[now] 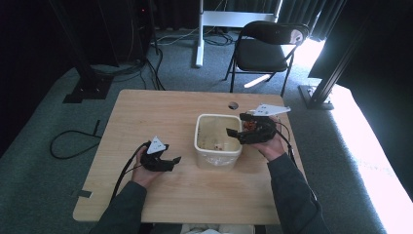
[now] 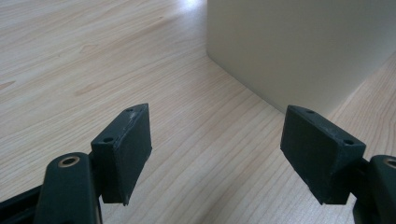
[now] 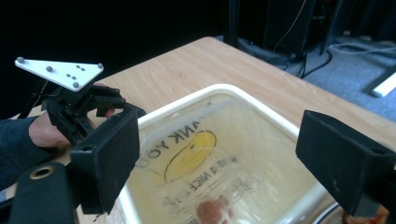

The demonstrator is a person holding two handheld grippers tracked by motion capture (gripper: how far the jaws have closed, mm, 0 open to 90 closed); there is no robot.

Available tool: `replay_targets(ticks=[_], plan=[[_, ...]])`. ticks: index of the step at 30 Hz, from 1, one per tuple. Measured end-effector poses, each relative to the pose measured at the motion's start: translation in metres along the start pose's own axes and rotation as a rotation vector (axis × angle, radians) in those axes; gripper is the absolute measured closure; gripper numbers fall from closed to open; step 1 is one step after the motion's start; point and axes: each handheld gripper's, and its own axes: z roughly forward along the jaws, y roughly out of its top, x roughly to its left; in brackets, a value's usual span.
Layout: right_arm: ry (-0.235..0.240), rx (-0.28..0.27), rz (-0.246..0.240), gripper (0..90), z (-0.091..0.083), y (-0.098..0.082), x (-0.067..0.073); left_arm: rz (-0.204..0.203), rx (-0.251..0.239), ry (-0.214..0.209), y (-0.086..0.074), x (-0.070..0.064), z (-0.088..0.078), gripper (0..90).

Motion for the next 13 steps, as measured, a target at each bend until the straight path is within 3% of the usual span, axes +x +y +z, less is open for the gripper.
replay_targets(ticks=[5,10,13], plan=[[-0.065,-0.024,-0.045,20.0,-0.018,-0.008,0.008,-0.002,0.002,0.0,0.0,0.001,0.0,25.3],[-0.17,-0.026,-0.047,24.2,-0.041,-0.035,0.012,-0.002,0.004,0.004,0.0,0.002,0.0,25.3],[-0.233,-0.007,-0.034,27.7,-0.05,-0.056,0.014,0.002,0.024,0.031,-0.001,0.002,0.002,25.3]])
